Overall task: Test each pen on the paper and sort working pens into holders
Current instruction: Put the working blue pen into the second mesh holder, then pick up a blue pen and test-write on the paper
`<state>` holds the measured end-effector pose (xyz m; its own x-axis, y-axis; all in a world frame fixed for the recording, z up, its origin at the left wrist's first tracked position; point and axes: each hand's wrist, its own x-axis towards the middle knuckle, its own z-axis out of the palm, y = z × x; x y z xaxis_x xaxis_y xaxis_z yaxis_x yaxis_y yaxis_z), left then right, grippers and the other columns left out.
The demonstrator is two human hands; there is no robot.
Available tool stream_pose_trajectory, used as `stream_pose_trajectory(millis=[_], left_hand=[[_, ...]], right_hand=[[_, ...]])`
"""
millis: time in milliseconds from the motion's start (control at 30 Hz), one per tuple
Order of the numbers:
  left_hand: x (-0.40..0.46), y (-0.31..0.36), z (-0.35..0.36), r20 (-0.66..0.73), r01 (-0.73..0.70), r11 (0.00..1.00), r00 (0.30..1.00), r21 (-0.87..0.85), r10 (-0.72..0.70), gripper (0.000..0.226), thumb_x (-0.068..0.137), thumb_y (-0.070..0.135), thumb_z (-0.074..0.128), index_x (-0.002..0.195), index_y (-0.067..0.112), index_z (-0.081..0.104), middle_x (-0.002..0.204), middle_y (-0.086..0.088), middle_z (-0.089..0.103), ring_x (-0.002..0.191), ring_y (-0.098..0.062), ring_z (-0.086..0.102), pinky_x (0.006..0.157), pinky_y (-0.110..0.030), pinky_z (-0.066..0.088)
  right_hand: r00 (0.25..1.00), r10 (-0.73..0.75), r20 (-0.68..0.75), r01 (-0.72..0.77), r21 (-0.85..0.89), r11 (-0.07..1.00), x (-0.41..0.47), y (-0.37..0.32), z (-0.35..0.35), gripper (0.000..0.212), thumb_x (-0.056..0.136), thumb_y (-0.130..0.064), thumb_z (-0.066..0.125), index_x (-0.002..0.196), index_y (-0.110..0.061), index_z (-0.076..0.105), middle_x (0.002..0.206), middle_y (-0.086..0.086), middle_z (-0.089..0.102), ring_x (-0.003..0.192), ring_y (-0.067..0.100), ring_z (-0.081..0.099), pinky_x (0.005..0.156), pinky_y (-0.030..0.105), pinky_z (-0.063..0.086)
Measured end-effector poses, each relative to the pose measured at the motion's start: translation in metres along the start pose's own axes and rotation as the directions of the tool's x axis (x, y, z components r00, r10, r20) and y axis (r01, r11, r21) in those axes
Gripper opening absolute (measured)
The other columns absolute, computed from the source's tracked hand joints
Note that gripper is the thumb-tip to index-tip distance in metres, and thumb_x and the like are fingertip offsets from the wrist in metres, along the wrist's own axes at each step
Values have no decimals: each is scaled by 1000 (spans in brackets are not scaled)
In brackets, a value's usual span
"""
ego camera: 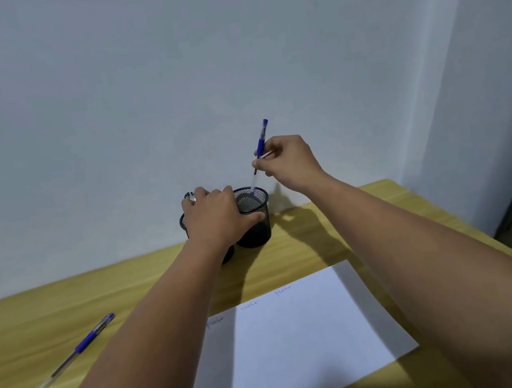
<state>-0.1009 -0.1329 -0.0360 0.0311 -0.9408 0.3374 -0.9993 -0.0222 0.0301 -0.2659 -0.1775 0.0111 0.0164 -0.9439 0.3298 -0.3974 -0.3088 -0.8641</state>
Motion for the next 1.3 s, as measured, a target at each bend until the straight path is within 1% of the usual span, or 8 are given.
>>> stream_pose_trajectory(millis=[200, 467, 600, 700, 800, 900, 1067, 1300], left_hand=[[9, 6, 7, 6, 13, 1000, 1000, -2, -13, 70, 68, 90, 49, 90, 25, 63, 80, 4, 61, 108, -28, 51, 93, -48, 33], [8, 9, 8, 44, 69, 993, 997, -95, -65, 69, 61, 90, 58, 84, 26, 65, 78, 5, 62, 109, -27, 50, 89, -47, 33], [-1, 10, -2, 17, 52, 997, 999, -61, -51, 72, 62, 89, 58, 86, 21, 52, 79, 4, 55, 110, -30, 51, 85, -46, 32], [-17, 3, -17, -36, 21, 998, 999, -57, -23, 78, 64, 93, 49, 98, 23, 51, 99, 1, 64, 114, -30, 52, 86, -46, 35], [-41, -14, -38, -77, 30, 994, 996, -101, -38, 78, 73, 91, 42, 106, 23, 58, 109, 1, 67, 116, -30, 52, 86, -46, 37], [-70, -43, -58, -101, 70, 986, 991, -152, -86, 65, 83, 80, 45, 109, 25, 66, 108, 1, 69, 112, -30, 56, 85, -44, 41], [-122, -118, -72, 4, 206, 954, 978, -219, -210, 48, 91, 58, 58, 126, 27, 67, 123, 7, 68, 116, -23, 60, 94, -42, 50], [-187, -209, -55, 229, 400, 909, 901, -113, -368, 43, 83, 54, 64, 117, 30, 70, 114, 7, 71, 103, -18, 66, 83, -35, 55]], right_hand=[[999, 26, 18, -24, -93, 995, -4, 18, 17, 13, 84, -14, 82, 97, -12, 79, 70, -9, 71, 84, 17, 74, 88, 34, 59], [995, 99, -5, -98, -179, 979, -14, 34, 20, 9, 85, -15, 80, 85, -20, 73, 69, -11, 63, 81, 19, 65, 75, 27, 47], [992, 121, -43, -127, -174, 977, -21, 21, 6, 61, 87, -23, 79, 144, -11, 62, 116, 2, 74, 114, 22, 69, 102, 36, 53], [992, 75, -102, -96, -217, 971, -30, 3, -7, 65, 90, -26, 76, 151, -15, 55, 137, 7, 64, 125, 25, 62, 103, 36, 50], [993, 7, -115, -28, -189, 982, -50, -21, -8, 50, 91, -25, 74, 140, -19, 63, 128, 4, 65, 115, 22, 64, 97, 34, 50], [998, -44, -38, 37, -152, 988, -79, -44, 8, 28, 92, -24, 74, 119, -20, 75, 109, 0, 73, 102, 18, 68, 93, 33, 54], [961, -83, 265, 147, -231, 962, -128, -65, 66, 12, 90, -21, 74, 101, -22, 79, 96, -8, 75, 94, 12, 68, 86, 28, 52], [820, -92, 565, 321, -321, 891, -165, -71, 155, 29, 95, -23, 70, 124, -21, 76, 126, -3, 74, 119, 17, 67, 103, 37, 54]])
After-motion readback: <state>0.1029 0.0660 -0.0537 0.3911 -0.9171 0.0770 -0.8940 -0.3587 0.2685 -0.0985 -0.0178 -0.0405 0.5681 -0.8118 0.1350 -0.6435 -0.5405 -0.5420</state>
